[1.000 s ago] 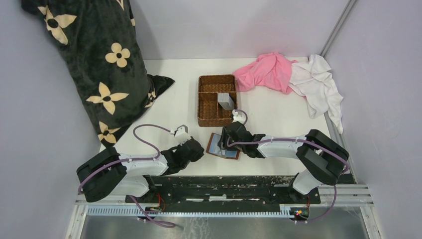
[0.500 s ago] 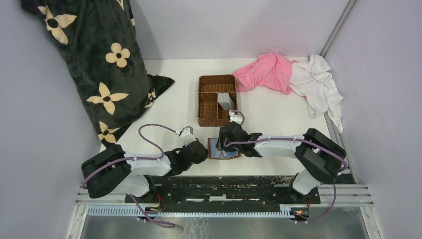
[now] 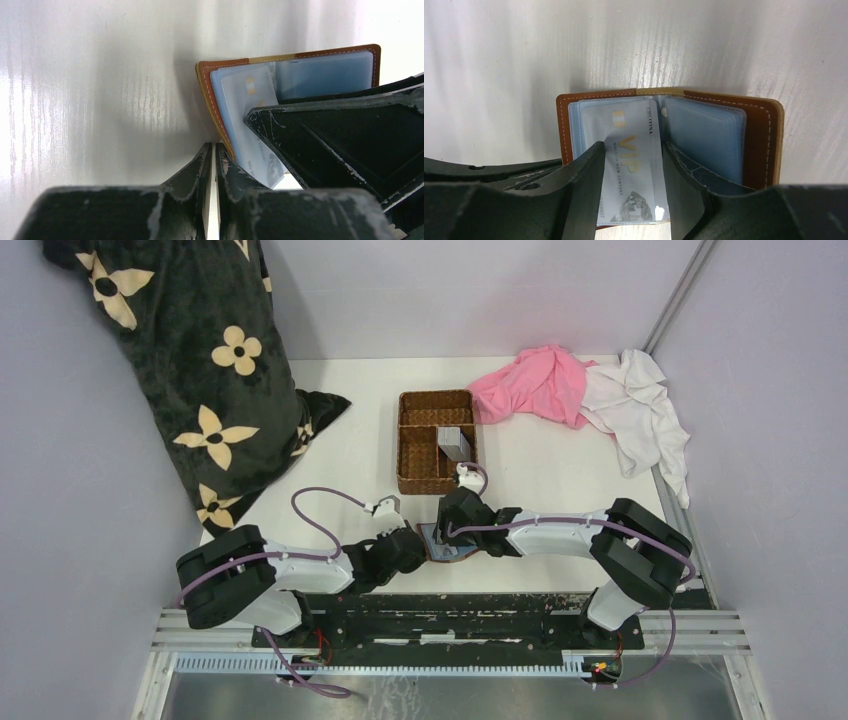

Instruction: Put the credit cards into the card holder

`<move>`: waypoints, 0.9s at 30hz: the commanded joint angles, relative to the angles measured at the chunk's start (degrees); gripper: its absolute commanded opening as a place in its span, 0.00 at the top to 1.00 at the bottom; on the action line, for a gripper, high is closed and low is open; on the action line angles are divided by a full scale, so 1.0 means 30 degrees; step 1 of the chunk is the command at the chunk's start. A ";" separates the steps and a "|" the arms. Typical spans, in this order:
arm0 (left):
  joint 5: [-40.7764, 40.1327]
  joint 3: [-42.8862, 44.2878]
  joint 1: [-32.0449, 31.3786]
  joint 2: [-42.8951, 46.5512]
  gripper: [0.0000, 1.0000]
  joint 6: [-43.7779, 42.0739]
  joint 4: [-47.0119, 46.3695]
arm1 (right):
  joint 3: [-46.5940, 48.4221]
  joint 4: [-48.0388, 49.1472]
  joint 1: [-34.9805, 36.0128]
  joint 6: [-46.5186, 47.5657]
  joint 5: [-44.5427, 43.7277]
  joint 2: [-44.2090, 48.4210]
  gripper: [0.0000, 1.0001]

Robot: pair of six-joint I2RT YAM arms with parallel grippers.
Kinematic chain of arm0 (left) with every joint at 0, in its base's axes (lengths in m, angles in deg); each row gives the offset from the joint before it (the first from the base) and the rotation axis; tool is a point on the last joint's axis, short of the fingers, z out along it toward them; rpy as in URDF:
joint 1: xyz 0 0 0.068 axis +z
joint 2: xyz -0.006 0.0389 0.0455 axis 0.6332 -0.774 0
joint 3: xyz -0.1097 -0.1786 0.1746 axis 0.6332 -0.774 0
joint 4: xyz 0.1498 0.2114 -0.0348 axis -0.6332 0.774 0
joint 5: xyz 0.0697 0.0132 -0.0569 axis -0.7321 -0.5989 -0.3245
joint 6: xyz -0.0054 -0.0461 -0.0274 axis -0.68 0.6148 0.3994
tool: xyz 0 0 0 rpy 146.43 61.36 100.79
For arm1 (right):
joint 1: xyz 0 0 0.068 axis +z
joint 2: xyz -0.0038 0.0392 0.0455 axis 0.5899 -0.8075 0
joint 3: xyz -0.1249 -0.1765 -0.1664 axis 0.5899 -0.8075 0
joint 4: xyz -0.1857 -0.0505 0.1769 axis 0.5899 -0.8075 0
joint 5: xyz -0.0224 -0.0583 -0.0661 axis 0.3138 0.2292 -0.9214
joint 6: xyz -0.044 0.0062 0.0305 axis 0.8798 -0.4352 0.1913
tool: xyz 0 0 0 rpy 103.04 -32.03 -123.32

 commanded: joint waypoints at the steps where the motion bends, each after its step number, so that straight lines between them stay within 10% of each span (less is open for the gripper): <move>1: 0.0133 -0.0231 -0.0210 -0.0786 0.84 0.0350 0.2387 | 0.0546 -0.1281 0.0663 -0.0070 0.0249 -0.0224 0.48; 27: -0.0640 -0.0356 -0.0252 0.3725 0.80 0.1104 0.5867 | 0.0747 -0.0673 0.0699 0.0557 0.0264 -0.0862 0.46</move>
